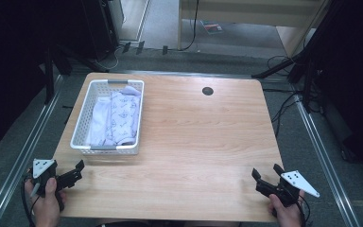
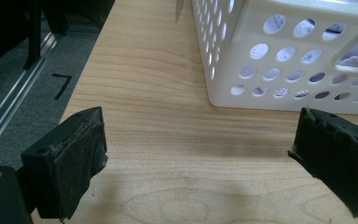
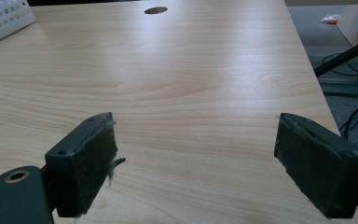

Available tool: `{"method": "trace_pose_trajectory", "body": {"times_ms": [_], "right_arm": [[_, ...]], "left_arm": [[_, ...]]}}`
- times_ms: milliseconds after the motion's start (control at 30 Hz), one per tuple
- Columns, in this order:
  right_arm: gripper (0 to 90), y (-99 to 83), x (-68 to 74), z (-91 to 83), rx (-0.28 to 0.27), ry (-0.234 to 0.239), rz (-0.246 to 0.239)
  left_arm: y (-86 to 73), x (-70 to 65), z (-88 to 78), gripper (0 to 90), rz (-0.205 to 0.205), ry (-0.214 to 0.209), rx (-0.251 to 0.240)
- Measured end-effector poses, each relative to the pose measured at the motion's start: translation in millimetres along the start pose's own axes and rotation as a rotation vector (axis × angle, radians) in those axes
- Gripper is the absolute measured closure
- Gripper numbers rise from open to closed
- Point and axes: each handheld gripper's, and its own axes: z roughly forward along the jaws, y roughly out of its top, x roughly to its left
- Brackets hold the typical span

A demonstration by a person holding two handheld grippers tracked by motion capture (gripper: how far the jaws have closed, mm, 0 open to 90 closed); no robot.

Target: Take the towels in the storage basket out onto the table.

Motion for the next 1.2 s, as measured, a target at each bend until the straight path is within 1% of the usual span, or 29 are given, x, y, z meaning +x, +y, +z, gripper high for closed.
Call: {"method": "trace_pose_trajectory", "body": {"times_ms": [200, 367, 433, 467, 500, 533, 567, 600, 667, 700, 733, 767, 833, 867, 900, 933, 967, 1000, 1033, 1067, 1100, 1133, 1167, 1200], "right_arm": [[13.1, -0.3, -0.1, -0.6, -0.007, 0.003, 0.000], [13.1, -0.3, 0.2, -0.8, -0.007, 0.001, -0.001], [13.1, -0.4, 0.2, -0.8, -0.009, 0.001, -0.001], [13.1, -0.4, 0.2, -0.8, -0.009, 0.001, -0.001], [13.1, -0.4, -0.1, -1.0, -0.010, 0.003, -0.001], [13.1, -0.4, -0.1, -1.0, -0.010, 0.003, -0.001], [13.1, -0.4, -0.1, -0.9, -0.010, 0.004, 0.000], [13.1, -0.4, -0.1, -0.9, -0.010, 0.005, -0.001], [13.1, -0.4, 0.0, -1.0, -0.010, 0.005, 0.000], [13.1, -0.3, 0.0, -1.1, -0.008, 0.005, -0.001], [13.1, -0.4, 0.0, -1.1, -0.009, 0.005, -0.002], [13.1, -0.4, 0.0, -1.1, -0.009, 0.004, -0.001], [13.1, -0.4, 0.0, -1.1, -0.010, 0.003, -0.002], [13.1, -0.4, 0.0, -1.1, -0.010, 0.003, -0.002], [13.1, -0.5, 0.1, -1.2, -0.011, 0.001, -0.002], [13.1, -0.5, 0.1, -1.2, -0.012, 0.000, -0.001], [13.1, -0.5, 0.1, -1.3, -0.011, -0.001, -0.002], [13.1, -0.5, 0.1, -1.3, -0.011, -0.001, -0.002], [13.1, -0.5, 0.1, -1.1, -0.012, 0.001, -0.001], [13.1, -0.5, 0.1, -1.1, -0.012, 0.002, -0.001], [13.1, -0.5, 0.1, -1.1, -0.012, 0.002, -0.001], [13.1, -0.5, -0.2, -1.2, -0.012, 0.002, 0.000], [13.1, -0.5, -0.3, -1.2, -0.012, 0.003, 0.001], [13.1, -0.5, -0.3, -1.2, -0.012, 0.003, 0.001]], "left_arm": [[0.1, 0.1, 0.5, 3.4, 0.005, 0.001, 0.003], [0.2, 0.1, 0.4, 3.4, -0.001, 0.003, 0.002], [0.4, 0.5, 0.8, 3.4, -0.001, -0.003, -0.001], [0.8, 0.6, 1.4, 3.4, -0.006, -0.011, -0.002], [1.4, 1.7, 2.3, 3.5, -0.019, -0.046, -0.006], [1.4, 1.7, 2.3, 3.4, -0.019, -0.046, -0.006], [1.6, 2.5, 2.6, 3.4, -0.027, -0.070, -0.018], [2.4, 2.5, 1.4, 3.4, -0.036, -0.075, -0.025], [6.1, 2.1, -1.6, 3.4, -0.027, -0.068, -0.005], [8.9, 1.4, -3.7, 3.4, -0.030, -0.062, -0.002], [8.9, 1.4, -3.7, 3.3, -0.030, -0.062, -0.002], [14.4, -1.1, -8.1, 3.3, -0.040, -0.047, -0.007], [17.0, -2.3, -10.6, 1.1, -0.043, -0.055, -0.008], [19.7, -3.0, -13.6, 1.1, -0.035, -0.069, 0.000], [25.2, -5.6, -18.6, 0.0, -0.026, -0.101, -0.005], [28.2, -6.8, -21.3, 0.0, -0.013, -0.112, 0.000], [30.9, -8.7, -23.1, 0.0, -0.009, -0.122, -0.005], [30.9, -8.7, -23.1, 0.0, -0.009, -0.122, -0.005], [37.5, -12.3, -27.4, 0.0, 0.004, -0.152, -0.003], [41.0, -14.8, -29.1, 0.0, 0.010, -0.160, -0.001], [41.0, -14.8, -29.1, 0.0, 0.010, -0.160, -0.001], [48.5, -20.0, -31.2, 0.0, 0.023, -0.163, 0.014], [52.1, -22.6, -31.8, 0.0, 0.033, -0.170, 0.020], [52.1, -22.6, -31.8, 0.0, 0.033, -0.170, 0.020]]}}
